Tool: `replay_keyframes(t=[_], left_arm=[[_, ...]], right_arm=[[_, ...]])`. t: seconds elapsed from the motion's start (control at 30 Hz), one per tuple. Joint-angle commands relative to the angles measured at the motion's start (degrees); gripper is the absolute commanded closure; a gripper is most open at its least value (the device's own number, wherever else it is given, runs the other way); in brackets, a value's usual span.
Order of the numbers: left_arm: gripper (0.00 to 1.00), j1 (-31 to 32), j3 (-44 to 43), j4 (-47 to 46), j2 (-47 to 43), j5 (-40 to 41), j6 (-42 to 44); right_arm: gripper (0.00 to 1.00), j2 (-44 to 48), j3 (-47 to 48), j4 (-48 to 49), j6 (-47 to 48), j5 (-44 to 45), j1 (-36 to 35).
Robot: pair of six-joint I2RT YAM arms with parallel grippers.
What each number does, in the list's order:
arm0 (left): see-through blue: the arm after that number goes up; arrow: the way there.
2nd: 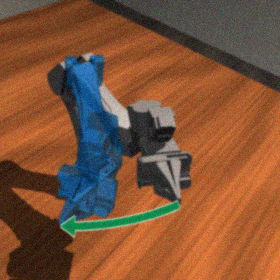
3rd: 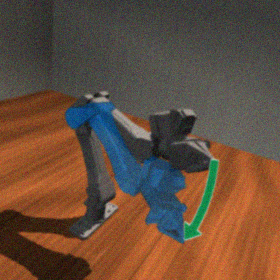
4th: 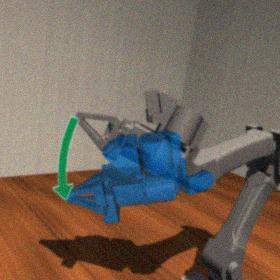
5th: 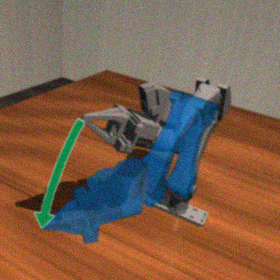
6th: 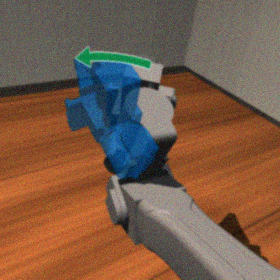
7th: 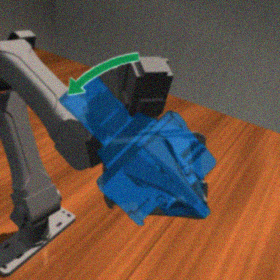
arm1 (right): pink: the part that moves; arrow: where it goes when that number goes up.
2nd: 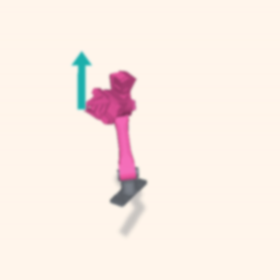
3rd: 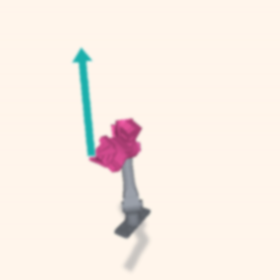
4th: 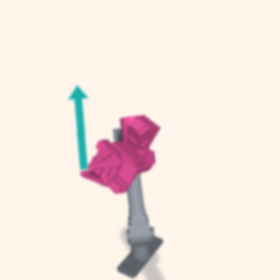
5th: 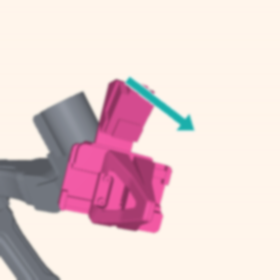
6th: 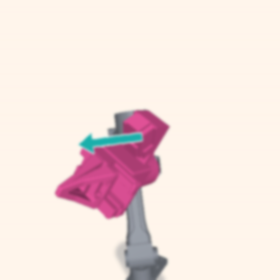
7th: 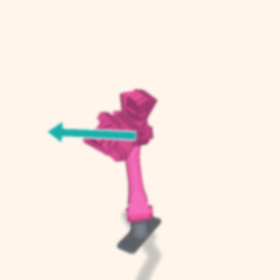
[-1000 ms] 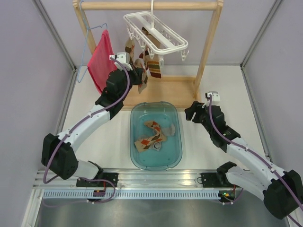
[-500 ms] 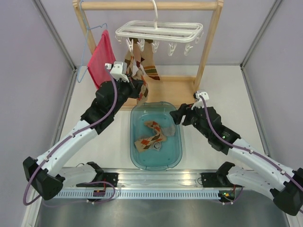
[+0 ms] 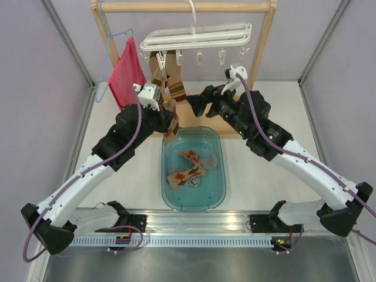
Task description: Remove the socks clipped to the hanger
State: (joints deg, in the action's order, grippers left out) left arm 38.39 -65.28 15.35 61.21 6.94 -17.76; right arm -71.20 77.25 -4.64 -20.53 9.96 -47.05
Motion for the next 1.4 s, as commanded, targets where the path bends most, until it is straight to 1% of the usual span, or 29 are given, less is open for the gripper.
replay_keyframes(t=[0.0,0.2,0.27,0.3,0.57,0.73,0.97,1.03,1.1,1.2,1.23,1.27,1.33,1.37], left_arm=[[0.98,0.37,-2.49,2.22,0.05,-1.84,4.66],[0.98,0.37,-0.56,1.35,-1.88,-0.26,6.95],[0.98,0.37,0.23,0.38,-2.41,-0.52,7.47],[0.98,0.37,0.67,0.29,-2.59,-0.61,7.56],[0.98,0.37,1.20,0.03,-1.97,-4.91,7.92],[0.98,0.37,1.38,0.29,-2.41,-5.09,7.83],[0.98,0.37,1.56,0.29,-2.68,-6.23,7.12],[0.98,0.37,1.56,0.20,-2.59,-6.32,7.12],[0.98,0.37,1.56,0.29,-2.68,-6.24,7.12],[0.98,0.37,1.56,0.20,-3.02,-6.15,7.39],[0.98,0.37,1.64,0.29,-3.03,-6.06,7.47],[0.98,0.37,1.64,0.29,-3.03,-6.15,7.48],[0.98,0.37,1.64,0.20,-2.85,-6.23,7.48],[0.98,0.37,1.64,0.29,-2.85,-6.41,7.48]], right_arm=[[0.25,-5.78,9.98,-3.09,3.22,0.24,-0.59],[0.25,-17.91,24.23,-6.43,5.76,0.24,-0.94],[0.25,-21.50,26.80,-7.04,6.47,0.68,-1.03],[0.25,-22.48,28.98,-7.22,6.56,0.68,-1.03],[0.25,-30.74,37.61,-7.39,6.91,0.68,-1.21],[0.25,-34.44,43.59,-8.62,7.35,1.64,-1.20],[0.24,-43.22,54.47,-12.40,8.67,4.02,-1.12],[0.24,-45.51,56.16,-12.76,8.67,4.37,-1.03],[0.26,-46.31,57.21,-12.67,8.58,4.98,-1.03],[0.34,-46.57,57.31,-11.88,8.49,6.39,-1.03],[0.41,-46.49,57.22,-11.62,8.49,6.91,-1.03],[0.44,-46.40,57.31,-11.01,8.58,7.70,-1.03],[0.50,-45.88,57.05,-10.21,8.85,8.67,-1.03],[0.50,-45.78,56.96,-9.34,9.02,9.37,-1.03]])
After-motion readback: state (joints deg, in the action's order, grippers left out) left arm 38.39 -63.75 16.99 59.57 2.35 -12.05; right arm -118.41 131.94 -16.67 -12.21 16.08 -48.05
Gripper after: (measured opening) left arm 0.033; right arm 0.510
